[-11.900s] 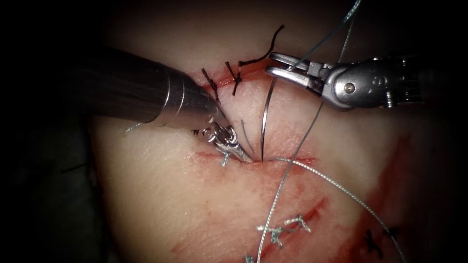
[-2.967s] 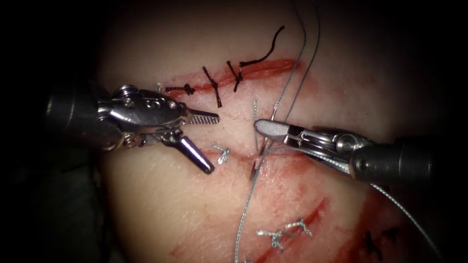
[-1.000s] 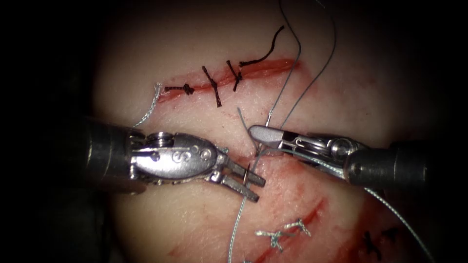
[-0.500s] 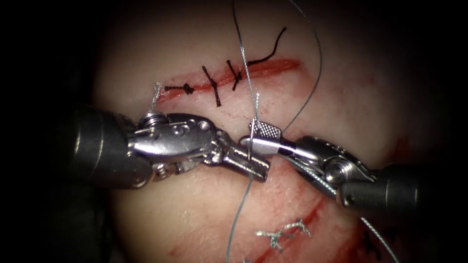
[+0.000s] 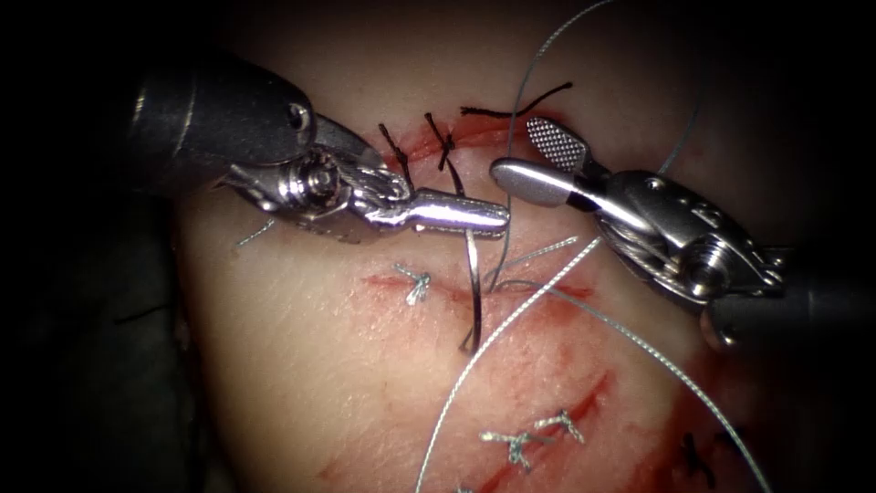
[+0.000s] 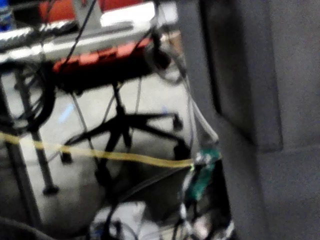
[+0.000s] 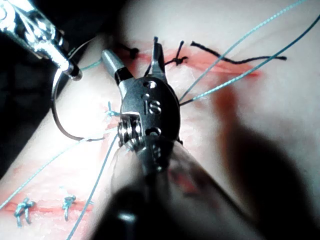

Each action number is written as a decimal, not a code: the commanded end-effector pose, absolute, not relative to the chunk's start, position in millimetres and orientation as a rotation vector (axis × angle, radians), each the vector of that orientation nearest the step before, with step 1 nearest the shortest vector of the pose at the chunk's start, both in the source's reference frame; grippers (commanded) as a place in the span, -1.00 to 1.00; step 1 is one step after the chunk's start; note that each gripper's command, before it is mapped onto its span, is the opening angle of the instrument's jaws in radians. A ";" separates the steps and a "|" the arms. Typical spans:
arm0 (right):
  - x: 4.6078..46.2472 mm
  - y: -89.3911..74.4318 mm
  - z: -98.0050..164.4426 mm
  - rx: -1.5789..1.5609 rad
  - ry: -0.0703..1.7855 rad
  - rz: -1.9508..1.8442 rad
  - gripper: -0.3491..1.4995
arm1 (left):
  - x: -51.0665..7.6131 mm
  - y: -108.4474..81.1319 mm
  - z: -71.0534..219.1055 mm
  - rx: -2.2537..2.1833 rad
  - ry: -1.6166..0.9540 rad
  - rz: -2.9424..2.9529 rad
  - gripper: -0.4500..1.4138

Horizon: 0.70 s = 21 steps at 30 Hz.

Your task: Wound Closure

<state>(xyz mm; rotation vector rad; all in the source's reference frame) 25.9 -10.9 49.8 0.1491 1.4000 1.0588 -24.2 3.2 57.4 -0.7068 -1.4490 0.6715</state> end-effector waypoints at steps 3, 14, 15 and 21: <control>27.0 -10.8 49.9 0.126 1.417 1.062 0.82 | -23.7 4.5 57.1 -0.699 -1.476 0.530 -1.00; 29.4 -13.9 50.8 0.422 1.384 0.918 -1.00 | -19.7 8.7 51.8 -0.789 -1.537 0.230 -1.00; 30.2 -14.3 50.7 0.427 1.291 0.820 -1.00 | -19.5 9.0 50.5 -0.856 -1.531 0.257 -1.00; 32.6 -16.7 51.0 0.514 1.253 0.557 -1.00 | -19.9 9.4 48.1 -1.025 -1.549 0.320 -1.00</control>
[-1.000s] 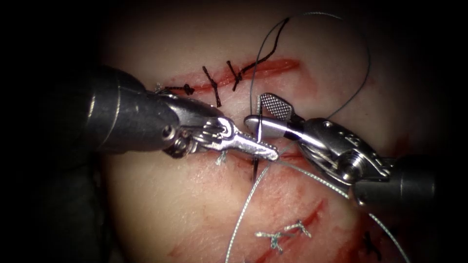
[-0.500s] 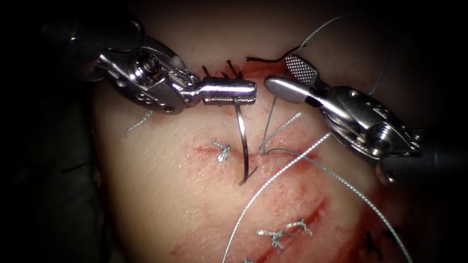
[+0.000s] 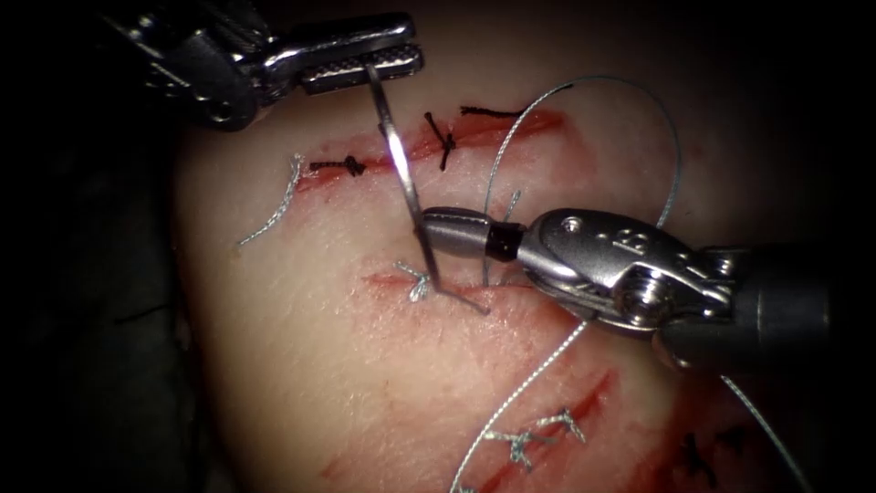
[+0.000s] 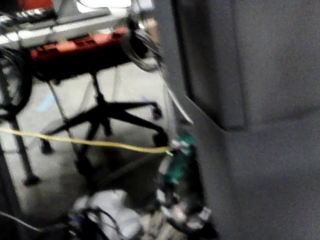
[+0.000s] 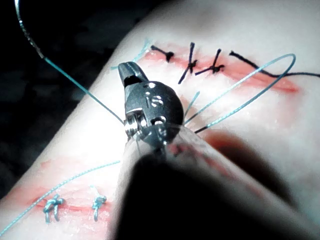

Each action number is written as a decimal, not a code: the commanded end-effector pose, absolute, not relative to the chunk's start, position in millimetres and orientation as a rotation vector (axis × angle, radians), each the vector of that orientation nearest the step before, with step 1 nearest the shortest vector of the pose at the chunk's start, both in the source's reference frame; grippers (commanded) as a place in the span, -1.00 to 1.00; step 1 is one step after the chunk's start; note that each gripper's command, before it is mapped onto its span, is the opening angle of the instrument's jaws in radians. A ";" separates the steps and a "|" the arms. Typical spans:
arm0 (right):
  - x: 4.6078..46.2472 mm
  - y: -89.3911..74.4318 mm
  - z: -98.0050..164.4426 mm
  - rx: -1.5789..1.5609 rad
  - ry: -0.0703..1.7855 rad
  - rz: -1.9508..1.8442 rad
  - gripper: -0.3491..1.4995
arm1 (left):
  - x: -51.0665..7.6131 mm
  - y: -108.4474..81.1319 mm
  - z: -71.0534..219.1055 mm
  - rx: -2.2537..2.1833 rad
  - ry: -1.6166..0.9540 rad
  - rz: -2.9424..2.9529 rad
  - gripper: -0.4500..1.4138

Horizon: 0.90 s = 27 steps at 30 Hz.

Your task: Wound Closure

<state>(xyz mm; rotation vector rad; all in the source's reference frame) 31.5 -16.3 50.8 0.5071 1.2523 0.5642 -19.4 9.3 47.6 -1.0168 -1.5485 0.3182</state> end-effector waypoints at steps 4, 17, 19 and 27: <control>33.3 -19.5 52.4 0.570 1.157 0.441 -1.00 | -19.8 10.0 46.8 -1.088 -1.549 0.363 -1.00; 29.4 -26.0 49.7 0.976 0.944 0.311 -1.00 | -10.7 14.6 44.6 -1.244 -1.423 0.479 -1.00; 28.9 -26.3 49.3 0.989 0.928 0.315 -1.00 | -9.3 15.2 44.5 -1.260 -1.398 0.487 -1.00; 24.5 -29.5 46.0 1.105 0.774 0.443 -1.00 | 1.8 19.2 44.8 -1.318 -1.224 0.504 -1.00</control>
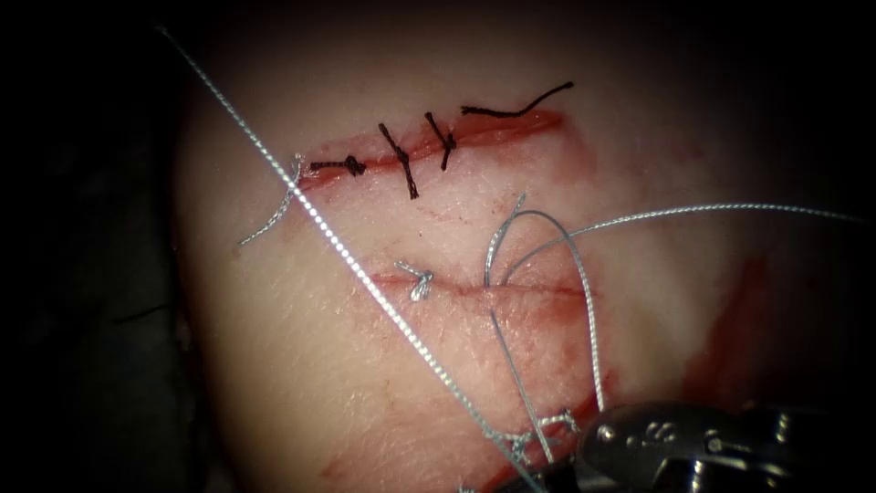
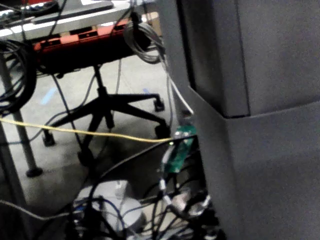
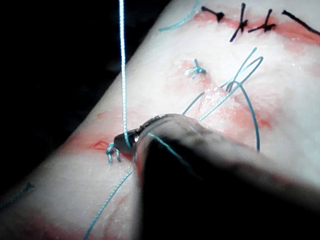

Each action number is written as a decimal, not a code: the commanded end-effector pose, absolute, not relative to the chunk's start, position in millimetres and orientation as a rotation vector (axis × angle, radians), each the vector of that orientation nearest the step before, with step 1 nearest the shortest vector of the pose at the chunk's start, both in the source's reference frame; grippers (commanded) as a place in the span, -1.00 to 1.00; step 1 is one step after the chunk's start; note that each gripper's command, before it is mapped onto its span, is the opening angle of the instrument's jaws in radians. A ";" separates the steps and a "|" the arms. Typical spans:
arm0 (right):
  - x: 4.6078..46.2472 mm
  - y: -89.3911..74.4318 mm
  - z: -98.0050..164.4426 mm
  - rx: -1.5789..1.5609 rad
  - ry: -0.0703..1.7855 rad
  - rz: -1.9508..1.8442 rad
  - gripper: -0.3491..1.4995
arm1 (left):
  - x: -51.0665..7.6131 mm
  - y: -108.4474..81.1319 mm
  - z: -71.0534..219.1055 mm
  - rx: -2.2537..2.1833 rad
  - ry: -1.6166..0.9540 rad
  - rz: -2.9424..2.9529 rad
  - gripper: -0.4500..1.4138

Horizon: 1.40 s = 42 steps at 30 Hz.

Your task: Wound Closure

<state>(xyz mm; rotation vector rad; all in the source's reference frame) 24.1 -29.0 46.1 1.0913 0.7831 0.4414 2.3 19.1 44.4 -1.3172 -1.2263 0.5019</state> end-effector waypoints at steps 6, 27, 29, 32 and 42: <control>21.8 -31.2 44.9 1.177 0.654 0.478 -1.00 | 4.5 20.0 45.1 -1.329 -1.166 0.489 -1.00; 23.1 -13.3 40.9 0.623 1.203 1.001 -0.51 | -11.5 6.2 48.1 -1.119 -1.612 0.696 -1.00; 23.3 -11.8 41.4 0.550 1.209 1.050 -0.53 | -12.7 5.6 47.4 -1.106 -1.651 0.703 -1.00; 23.4 -11.5 43.0 0.474 1.204 1.114 -0.53 | -13.8 5.3 46.4 -1.089 -1.688 0.704 -1.00; 28.9 -18.8 50.3 0.712 1.147 0.863 -1.00 | -15.2 7.0 45.0 -1.219 -1.669 0.637 -1.00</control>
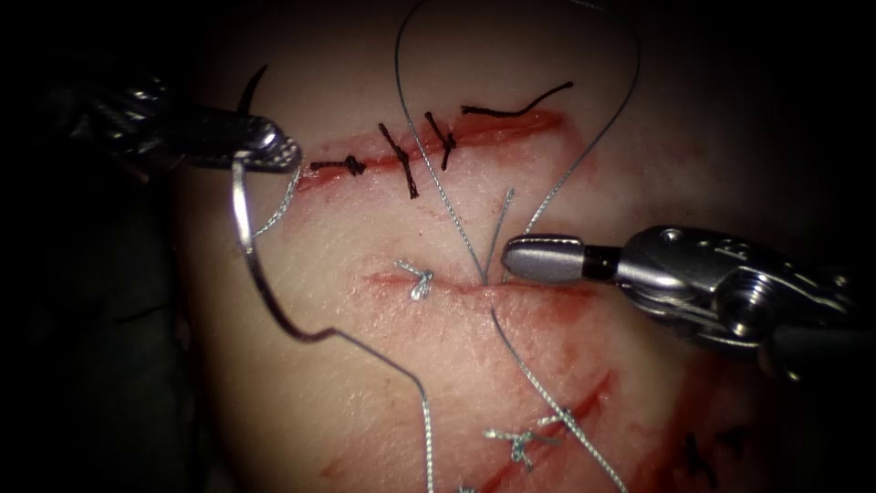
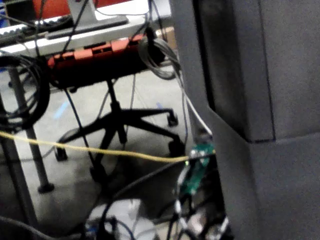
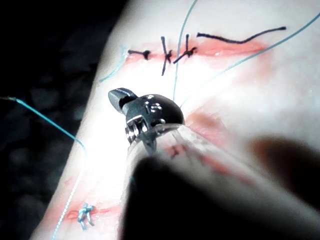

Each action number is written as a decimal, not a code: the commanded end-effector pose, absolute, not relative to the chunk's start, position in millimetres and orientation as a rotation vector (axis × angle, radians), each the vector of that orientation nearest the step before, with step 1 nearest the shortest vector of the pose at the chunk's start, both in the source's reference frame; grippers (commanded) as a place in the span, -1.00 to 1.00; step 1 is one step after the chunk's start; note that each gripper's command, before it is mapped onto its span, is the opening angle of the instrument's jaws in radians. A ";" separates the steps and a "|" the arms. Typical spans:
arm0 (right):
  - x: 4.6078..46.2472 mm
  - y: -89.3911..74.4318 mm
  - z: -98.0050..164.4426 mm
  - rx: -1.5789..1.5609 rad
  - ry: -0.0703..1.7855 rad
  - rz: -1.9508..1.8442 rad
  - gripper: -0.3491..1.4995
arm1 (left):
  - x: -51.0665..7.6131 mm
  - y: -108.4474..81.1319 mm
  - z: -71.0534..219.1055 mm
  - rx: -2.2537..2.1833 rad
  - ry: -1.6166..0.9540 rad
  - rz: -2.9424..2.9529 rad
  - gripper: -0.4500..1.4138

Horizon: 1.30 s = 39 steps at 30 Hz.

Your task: Wound Closure

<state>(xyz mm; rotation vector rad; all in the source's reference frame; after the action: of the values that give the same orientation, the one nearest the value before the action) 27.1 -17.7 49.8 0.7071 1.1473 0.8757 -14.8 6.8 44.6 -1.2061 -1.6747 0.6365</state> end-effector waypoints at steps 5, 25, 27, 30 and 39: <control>31.9 -22.7 50.9 0.770 1.105 0.736 -1.00 | -11.7 9.9 42.9 -1.352 -1.562 0.637 -1.00; 25.6 -20.8 46.0 0.517 0.886 1.083 0.40 | -12.1 7.9 47.8 -1.256 -1.524 0.657 -1.00; 25.6 -21.4 47.5 0.472 0.807 1.141 0.14 | -12.2 7.8 47.8 -1.256 -1.523 0.657 -1.00; 25.7 -22.4 50.0 0.414 0.660 1.163 0.02 | -12.5 7.7 47.9 -1.241 -1.526 0.648 -1.00; 26.6 -22.2 50.6 0.473 0.610 1.222 -0.40 | -13.0 7.2 48.6 -1.236 -1.518 0.651 -1.00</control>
<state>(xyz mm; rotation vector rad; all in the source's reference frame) 25.6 -22.1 50.5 0.4730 0.6060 1.2215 -12.5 7.1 48.1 -1.2347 -1.5183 0.6502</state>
